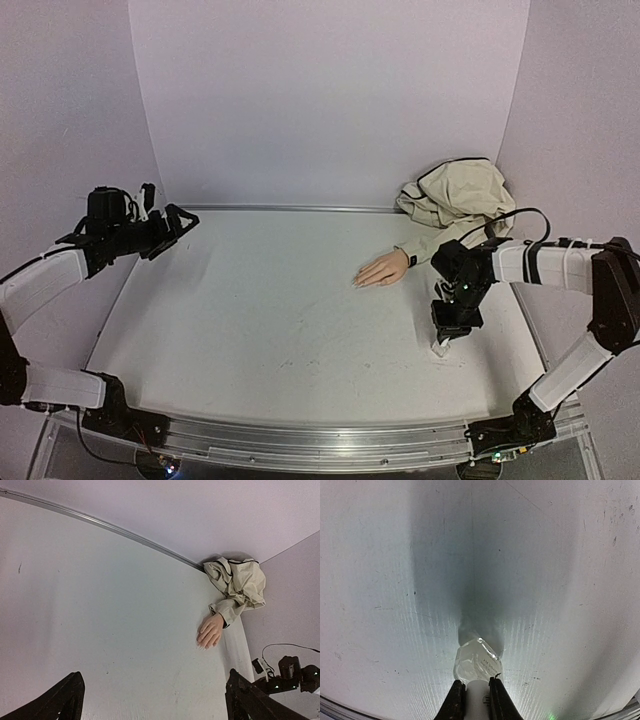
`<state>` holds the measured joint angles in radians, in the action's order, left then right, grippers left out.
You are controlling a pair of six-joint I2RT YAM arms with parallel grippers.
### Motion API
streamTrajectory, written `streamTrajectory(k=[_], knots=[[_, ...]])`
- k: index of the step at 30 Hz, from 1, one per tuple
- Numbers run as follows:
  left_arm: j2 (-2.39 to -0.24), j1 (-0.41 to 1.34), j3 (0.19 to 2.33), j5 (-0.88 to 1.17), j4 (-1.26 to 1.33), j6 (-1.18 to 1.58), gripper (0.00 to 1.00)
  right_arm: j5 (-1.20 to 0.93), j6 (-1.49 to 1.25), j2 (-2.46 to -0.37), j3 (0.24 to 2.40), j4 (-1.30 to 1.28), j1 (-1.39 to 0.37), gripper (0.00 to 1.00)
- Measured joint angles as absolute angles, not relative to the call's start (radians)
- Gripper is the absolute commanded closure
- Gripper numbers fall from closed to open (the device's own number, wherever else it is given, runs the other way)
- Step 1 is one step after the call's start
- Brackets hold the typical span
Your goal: Paint the nails
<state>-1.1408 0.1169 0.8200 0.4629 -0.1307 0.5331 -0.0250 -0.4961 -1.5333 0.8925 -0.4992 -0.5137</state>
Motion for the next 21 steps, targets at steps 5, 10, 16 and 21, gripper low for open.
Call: streamTrajectory(k=[5,10,16,21], knots=[[-1.196,0.127,0.843,0.562,-0.131,0.579,0.01,-0.052,-0.477,-1.514,0.892,-0.468,-0.514,0.93],[-1.259,0.263,0.851,0.588,-0.131,0.592,0.01,-0.171,-0.425,-1.488,0.925,-0.319,-0.52,0.94],[-1.361,0.52,0.887,0.565,-0.127,0.536,0.01,-0.322,-0.383,-1.554,1.01,-0.093,-0.538,0.94],[-1.389,0.7,0.852,0.462,-0.012,0.385,0.01,-0.375,-0.369,-1.648,1.075,0.027,-0.621,0.96]])
